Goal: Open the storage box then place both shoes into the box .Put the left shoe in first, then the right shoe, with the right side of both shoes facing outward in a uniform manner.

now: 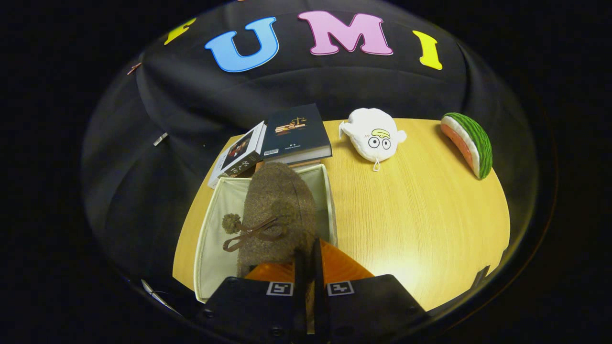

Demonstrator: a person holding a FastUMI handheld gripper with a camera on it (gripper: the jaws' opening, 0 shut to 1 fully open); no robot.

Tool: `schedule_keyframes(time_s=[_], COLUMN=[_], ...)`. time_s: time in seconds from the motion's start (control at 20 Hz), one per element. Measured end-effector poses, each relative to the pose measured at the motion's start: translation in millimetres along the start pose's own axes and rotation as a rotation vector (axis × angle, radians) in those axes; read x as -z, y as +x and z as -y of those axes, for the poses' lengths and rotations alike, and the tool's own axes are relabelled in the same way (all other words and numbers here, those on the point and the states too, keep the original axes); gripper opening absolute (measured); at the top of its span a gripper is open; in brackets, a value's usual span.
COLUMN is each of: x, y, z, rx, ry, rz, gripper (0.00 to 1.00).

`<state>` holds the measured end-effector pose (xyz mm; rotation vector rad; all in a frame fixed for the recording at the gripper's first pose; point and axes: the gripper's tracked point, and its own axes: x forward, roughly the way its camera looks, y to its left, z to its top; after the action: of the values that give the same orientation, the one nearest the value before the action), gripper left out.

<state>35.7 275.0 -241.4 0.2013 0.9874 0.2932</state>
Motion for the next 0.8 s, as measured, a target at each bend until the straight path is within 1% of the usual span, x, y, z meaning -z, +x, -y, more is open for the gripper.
schedule_keyframes(time_s=[0.1,0.15,0.25,0.4,0.45,0.55,0.7,0.8], x=[2,-3,-17,-39,-47,-64,-89,-106], y=[-2,-7,-19,-38,-45,-62,-86,-105], z=[-6,-11,-21,-16,-13,-3,25,61], rx=[-0.015,-0.039,-0.083,-0.085,-0.083,-0.075,-0.049,0.008], ry=[0.010,0.017,0.024,-0.002,-0.006,0.000,0.016,0.026], rz=[-0.004,0.012,0.058,0.132,0.162,0.234,0.342,0.443], gripper=[0.18,0.20,0.52,1.00,0.98,0.99,0.98,0.98])
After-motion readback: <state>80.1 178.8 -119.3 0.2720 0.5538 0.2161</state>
